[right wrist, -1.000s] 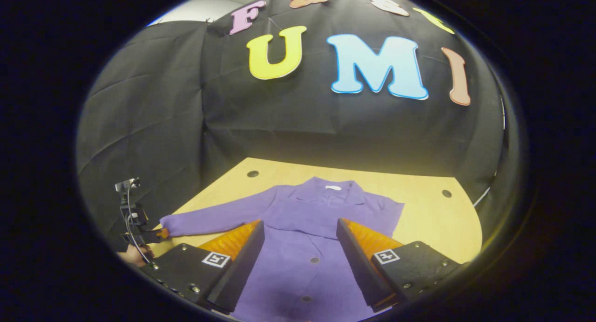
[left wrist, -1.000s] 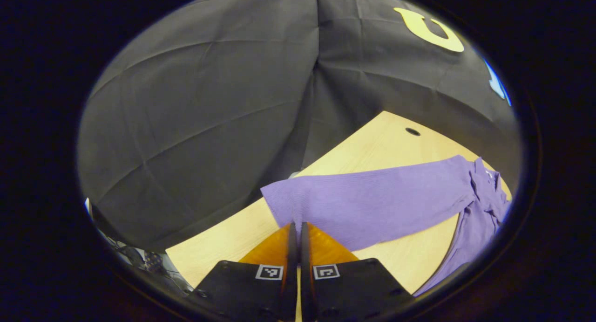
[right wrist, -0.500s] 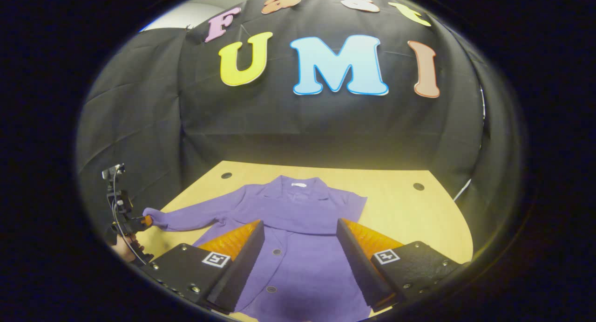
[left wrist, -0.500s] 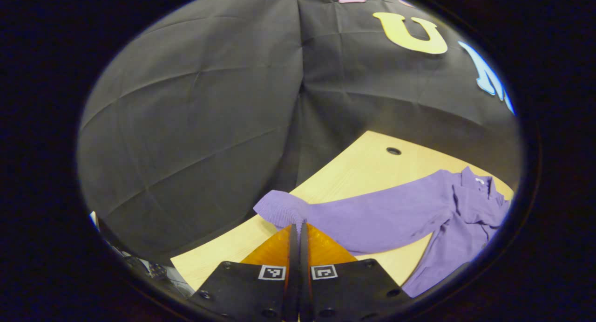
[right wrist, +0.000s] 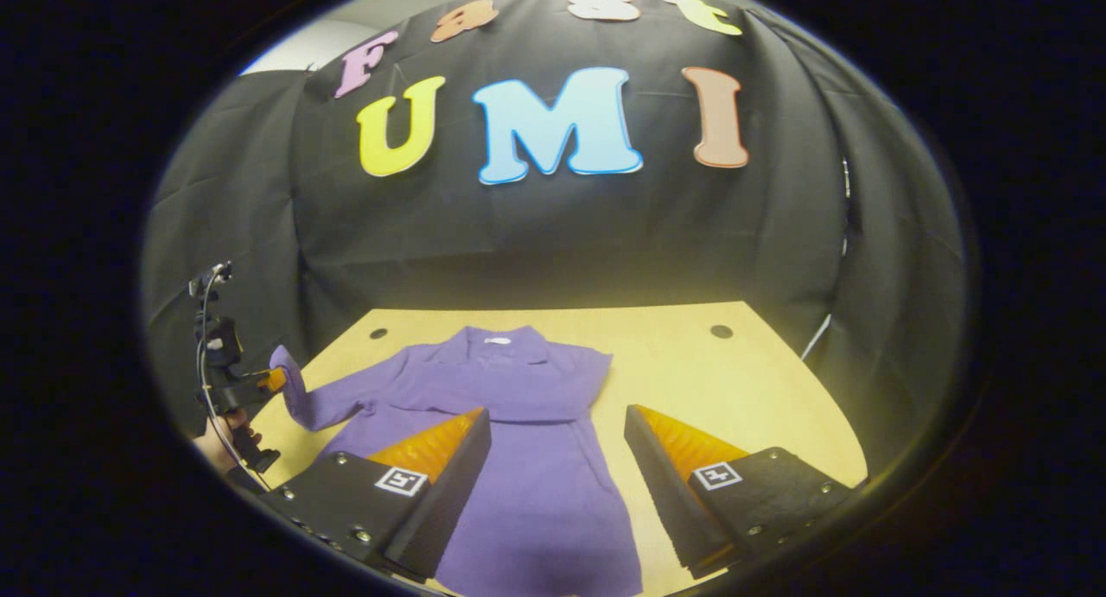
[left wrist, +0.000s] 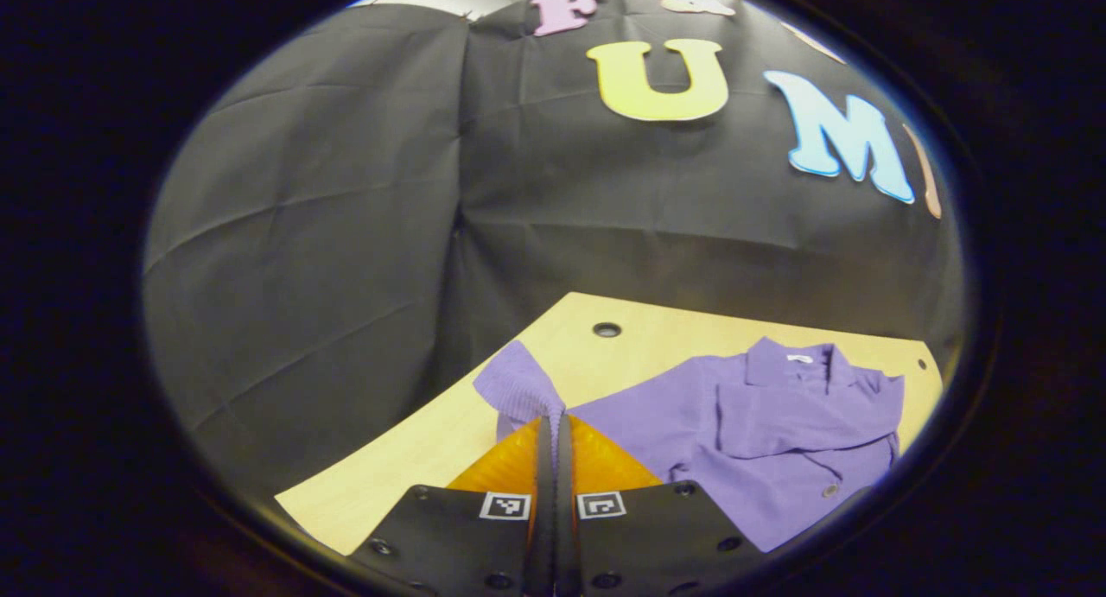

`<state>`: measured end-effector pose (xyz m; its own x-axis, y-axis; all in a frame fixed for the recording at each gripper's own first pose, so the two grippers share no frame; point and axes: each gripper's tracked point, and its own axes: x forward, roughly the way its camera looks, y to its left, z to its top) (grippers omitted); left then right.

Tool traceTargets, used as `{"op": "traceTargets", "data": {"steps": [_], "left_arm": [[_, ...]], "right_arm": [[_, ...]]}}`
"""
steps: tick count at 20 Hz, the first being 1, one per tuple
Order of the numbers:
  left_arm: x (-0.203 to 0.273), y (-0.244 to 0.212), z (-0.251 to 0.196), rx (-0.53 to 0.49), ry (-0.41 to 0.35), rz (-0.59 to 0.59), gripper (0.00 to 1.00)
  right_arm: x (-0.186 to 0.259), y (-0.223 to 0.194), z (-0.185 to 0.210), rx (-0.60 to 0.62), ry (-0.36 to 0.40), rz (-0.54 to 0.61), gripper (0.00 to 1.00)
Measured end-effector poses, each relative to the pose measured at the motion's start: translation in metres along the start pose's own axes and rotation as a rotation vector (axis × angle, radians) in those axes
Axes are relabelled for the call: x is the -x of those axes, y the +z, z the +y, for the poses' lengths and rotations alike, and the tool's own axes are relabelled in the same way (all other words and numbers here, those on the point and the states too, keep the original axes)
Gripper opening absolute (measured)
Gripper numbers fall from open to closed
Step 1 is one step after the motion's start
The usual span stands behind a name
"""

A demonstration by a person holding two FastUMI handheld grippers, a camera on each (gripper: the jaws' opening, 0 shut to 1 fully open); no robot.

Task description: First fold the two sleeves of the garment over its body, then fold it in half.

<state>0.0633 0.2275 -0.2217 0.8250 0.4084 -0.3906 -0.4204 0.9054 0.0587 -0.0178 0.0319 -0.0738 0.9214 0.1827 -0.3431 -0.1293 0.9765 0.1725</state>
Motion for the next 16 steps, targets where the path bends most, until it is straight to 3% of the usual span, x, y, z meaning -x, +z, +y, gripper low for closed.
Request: {"op": "traceTargets", "data": {"steps": [10, 16], "left_arm": [[-0.004, 0.025, -0.202, -0.111, -0.304, -0.040, 0.06], [0.007, 0.021, -0.311, -0.183, -0.432, -0.070, 0.06]], "right_arm": [[0.019, -0.020, -0.061, -0.069, -0.098, 0.023, 0.96], [0.023, -0.029, -0.093, -0.058, -0.114, 0.053, 0.96]]}}
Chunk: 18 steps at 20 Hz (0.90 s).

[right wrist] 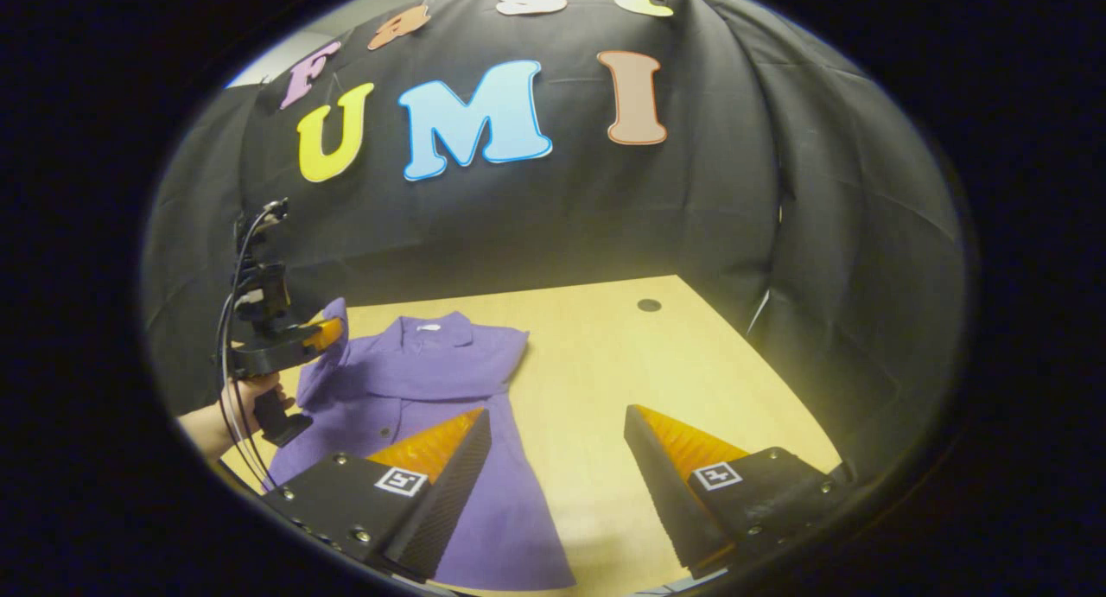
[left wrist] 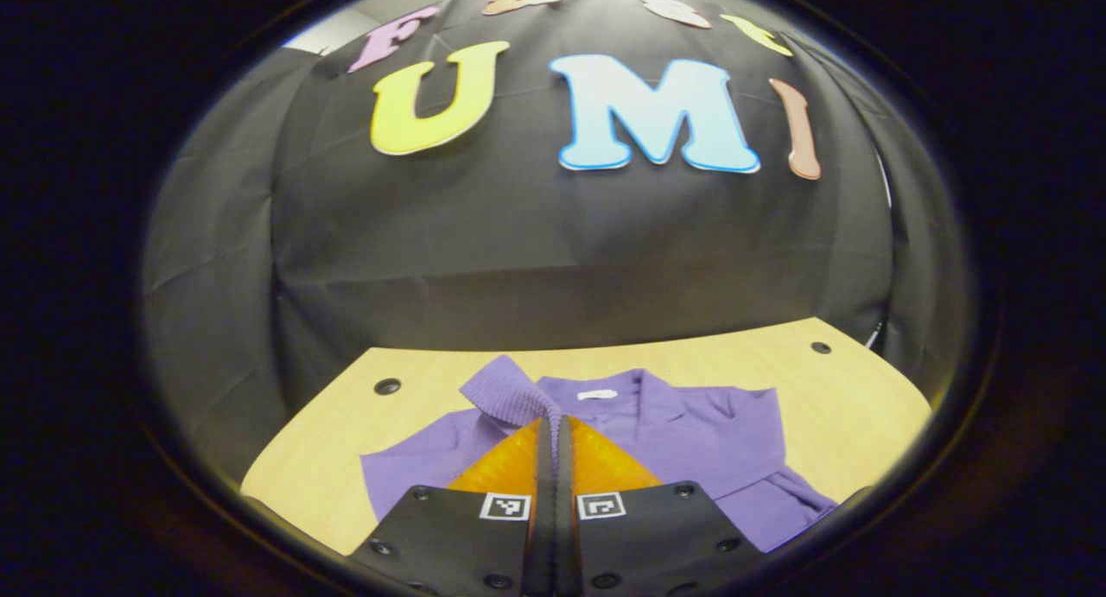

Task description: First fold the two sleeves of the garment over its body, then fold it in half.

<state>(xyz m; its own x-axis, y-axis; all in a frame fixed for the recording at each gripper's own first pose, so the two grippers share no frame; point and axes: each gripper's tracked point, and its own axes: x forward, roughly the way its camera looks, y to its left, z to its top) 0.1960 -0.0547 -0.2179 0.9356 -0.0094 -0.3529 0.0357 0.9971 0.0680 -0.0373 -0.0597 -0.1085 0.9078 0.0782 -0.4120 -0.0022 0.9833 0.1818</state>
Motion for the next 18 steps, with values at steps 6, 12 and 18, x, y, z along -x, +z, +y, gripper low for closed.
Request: {"op": "traceTargets", "data": {"steps": [6, 12, 18], "left_arm": [[-0.021, -0.004, -0.084, -0.083, -0.100, 0.006, 0.06], [-0.034, -0.026, -0.139, -0.137, -0.178, 0.054, 0.06], [-0.048, -0.063, -0.157, -0.178, -0.212, 0.139, 0.06]], "right_arm": [[-0.001, -0.006, -0.038, -0.030, -0.030, 0.012, 0.96], [-0.006, -0.017, -0.057, -0.062, -0.049, 0.039, 0.96], [-0.011, -0.025, -0.055, -0.063, -0.032, 0.057, 0.96]]}}
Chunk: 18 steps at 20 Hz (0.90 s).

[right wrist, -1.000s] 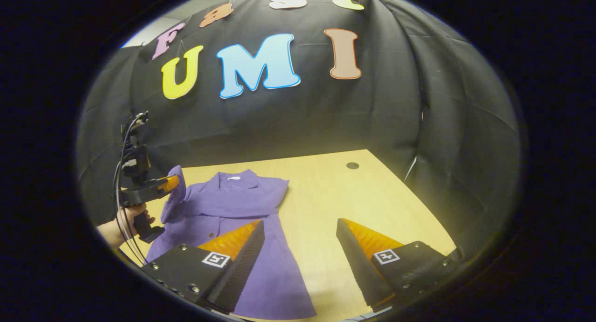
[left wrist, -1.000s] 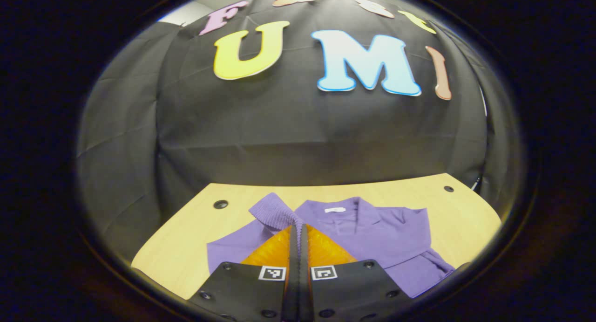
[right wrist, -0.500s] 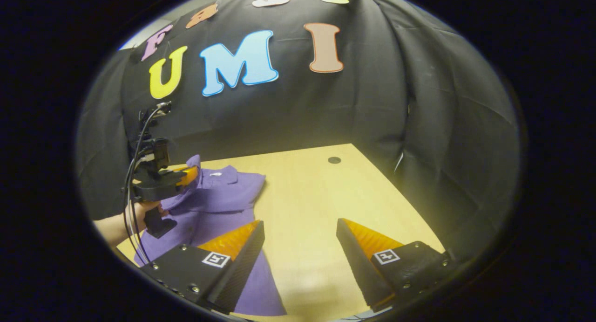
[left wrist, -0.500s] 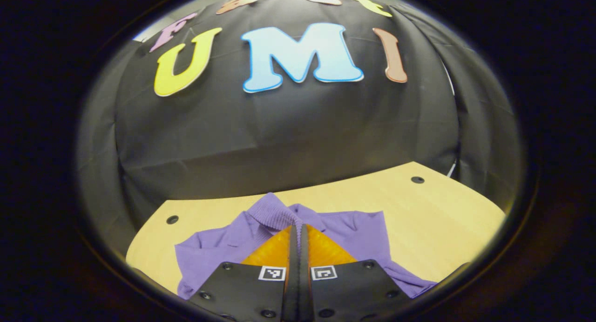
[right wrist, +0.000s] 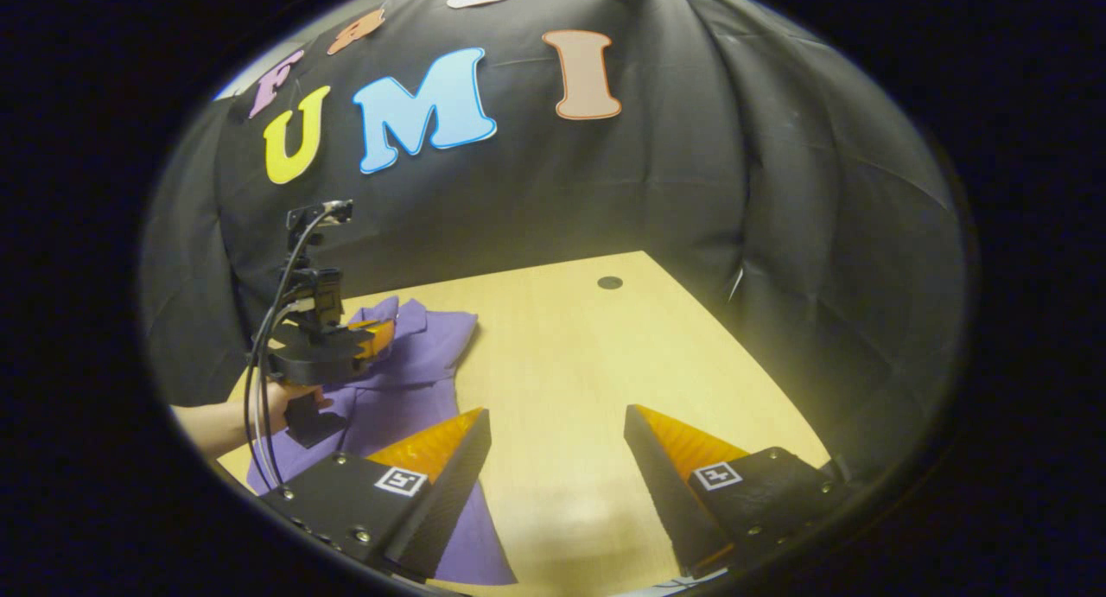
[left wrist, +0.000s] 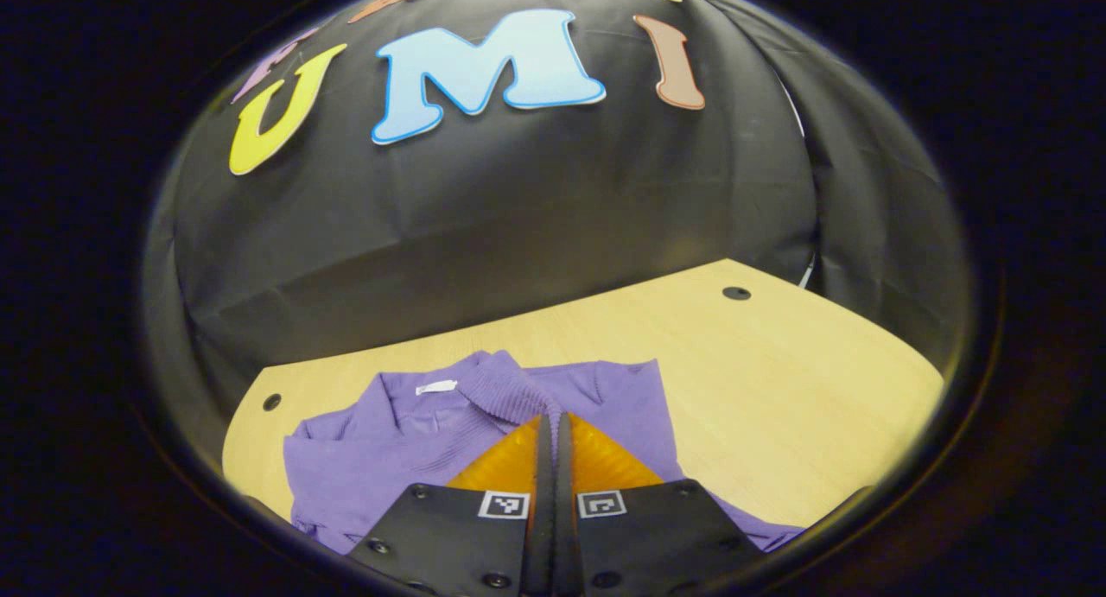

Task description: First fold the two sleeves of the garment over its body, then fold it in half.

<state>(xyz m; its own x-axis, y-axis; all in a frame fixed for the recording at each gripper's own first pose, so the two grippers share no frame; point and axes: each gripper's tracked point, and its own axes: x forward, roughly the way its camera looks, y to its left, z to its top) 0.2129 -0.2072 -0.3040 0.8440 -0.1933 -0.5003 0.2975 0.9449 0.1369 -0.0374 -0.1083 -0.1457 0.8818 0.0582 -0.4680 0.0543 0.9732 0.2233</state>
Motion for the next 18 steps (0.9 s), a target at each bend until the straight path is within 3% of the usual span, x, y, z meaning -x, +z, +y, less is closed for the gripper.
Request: {"op": "traceTargets", "data": {"steps": [9, 10, 12, 16, 18], "left_arm": [[-0.011, -0.026, -0.034, -0.012, -0.078, 0.045, 0.16], [-0.009, -0.023, -0.038, -0.014, -0.082, 0.035, 0.21], [-0.003, -0.018, -0.047, 0.000, -0.105, 0.022, 0.58], [0.019, -0.008, -0.051, 0.047, -0.104, -0.005, 0.84], [0.037, -0.002, -0.046, 0.060, -0.084, -0.024, 0.88]], "right_arm": [[-0.003, 0.004, 0.000, 0.007, 0.020, 0.002, 0.96], [-0.002, 0.005, 0.000, 0.008, 0.021, 0.000, 0.96], [0.000, 0.005, -0.001, 0.010, 0.024, -0.002, 0.96], [0.004, 0.002, 0.002, 0.044, 0.048, -0.001, 0.96], [0.006, -0.003, 0.006, 0.069, 0.074, 0.006, 0.96]]}}
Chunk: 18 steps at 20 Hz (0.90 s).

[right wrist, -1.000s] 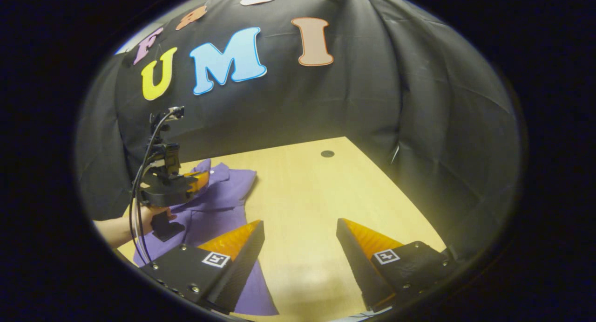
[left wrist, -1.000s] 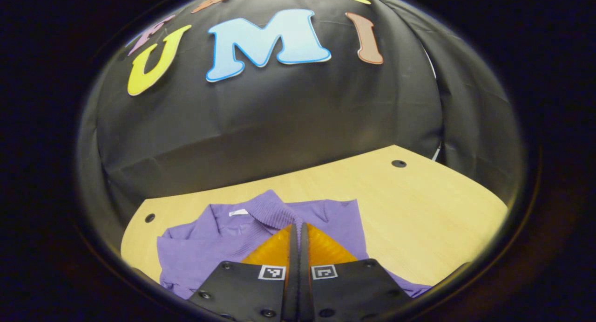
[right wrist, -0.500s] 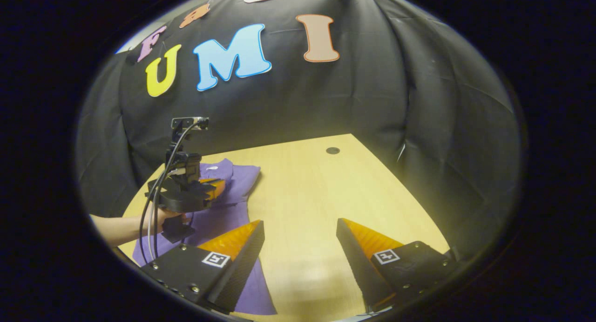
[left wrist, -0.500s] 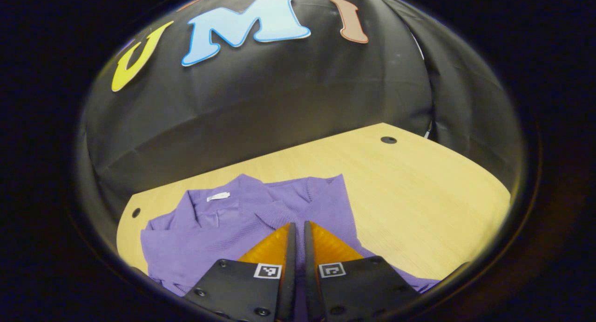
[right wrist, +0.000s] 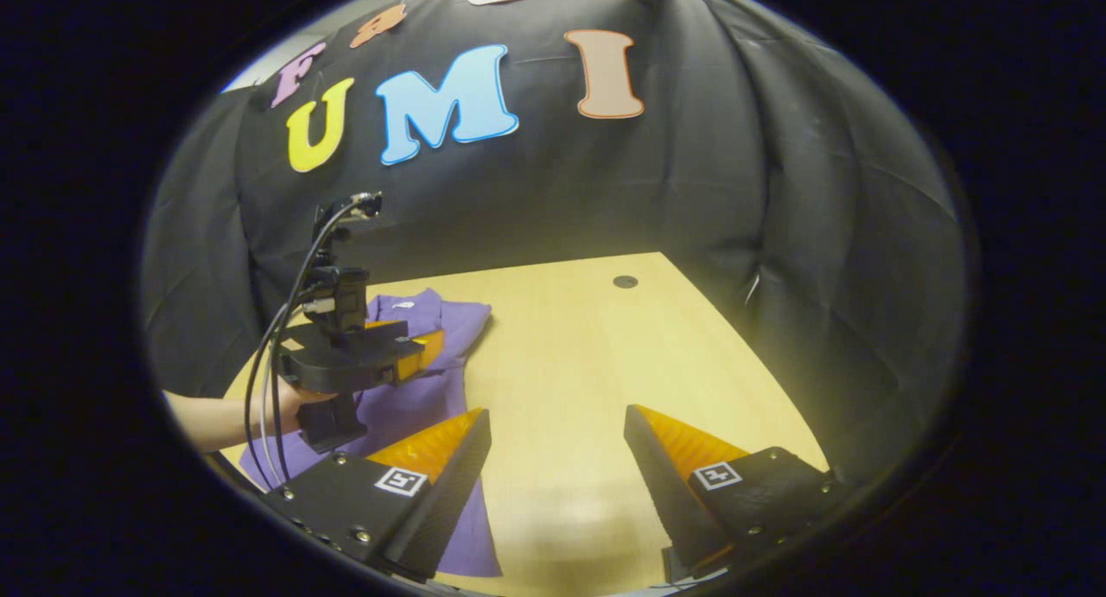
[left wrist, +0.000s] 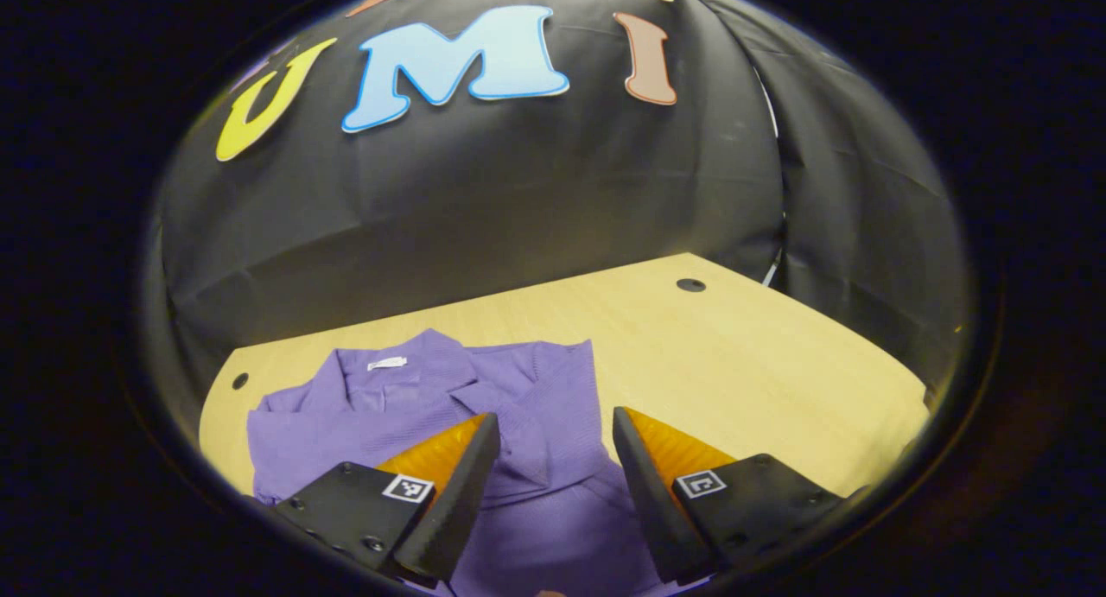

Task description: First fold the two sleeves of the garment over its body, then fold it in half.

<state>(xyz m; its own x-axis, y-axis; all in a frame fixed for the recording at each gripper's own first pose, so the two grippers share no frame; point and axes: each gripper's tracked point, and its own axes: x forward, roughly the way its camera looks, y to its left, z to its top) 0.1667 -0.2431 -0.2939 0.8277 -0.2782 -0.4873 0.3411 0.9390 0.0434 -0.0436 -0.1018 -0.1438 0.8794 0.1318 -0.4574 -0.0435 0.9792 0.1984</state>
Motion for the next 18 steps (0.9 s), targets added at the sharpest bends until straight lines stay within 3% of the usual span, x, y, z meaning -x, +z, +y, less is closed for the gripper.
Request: {"op": "traceTargets", "data": {"steps": [2, 5, 7, 8, 9, 10, 11, 12, 18], "left_arm": [[0.021, 0.006, 0.004, 0.009, 0.019, -0.028, 0.87], [0.058, 0.011, 0.013, 0.032, 0.033, -0.070, 0.98], [0.087, 0.011, 0.022, 0.063, 0.029, -0.089, 0.96], [0.102, 0.012, 0.029, 0.072, 0.030, -0.102, 1.00], [0.117, 0.013, 0.038, 0.076, 0.033, -0.114, 0.92], [0.132, 0.011, 0.047, 0.079, 0.036, -0.121, 1.00], [0.148, 0.007, 0.056, 0.083, 0.040, -0.128, 0.96], [0.163, 0.005, 0.068, 0.087, 0.049, -0.134, 1.00], [0.253, -0.044, 0.132, 0.124, 0.093, -0.130, 0.97]], "right_arm": [[0.001, -0.005, 0.012, 0.028, 0.036, 0.010, 0.96], [0.003, -0.009, 0.028, 0.055, 0.062, 0.005, 0.96], [0.005, -0.015, 0.038, 0.062, 0.054, 0.002, 0.96], [0.008, -0.017, 0.044, 0.060, 0.046, -0.002, 0.96], [0.010, -0.023, 0.050, 0.057, 0.038, 0.001, 0.96], [0.012, -0.028, 0.055, 0.054, 0.021, 0.007, 0.96], [0.016, -0.034, 0.060, 0.049, 0.010, 0.016, 0.96], [0.019, -0.039, 0.068, 0.044, 0.009, 0.019, 0.96], [0.040, -0.074, 0.098, 0.030, -0.050, 0.049, 0.96]]}}
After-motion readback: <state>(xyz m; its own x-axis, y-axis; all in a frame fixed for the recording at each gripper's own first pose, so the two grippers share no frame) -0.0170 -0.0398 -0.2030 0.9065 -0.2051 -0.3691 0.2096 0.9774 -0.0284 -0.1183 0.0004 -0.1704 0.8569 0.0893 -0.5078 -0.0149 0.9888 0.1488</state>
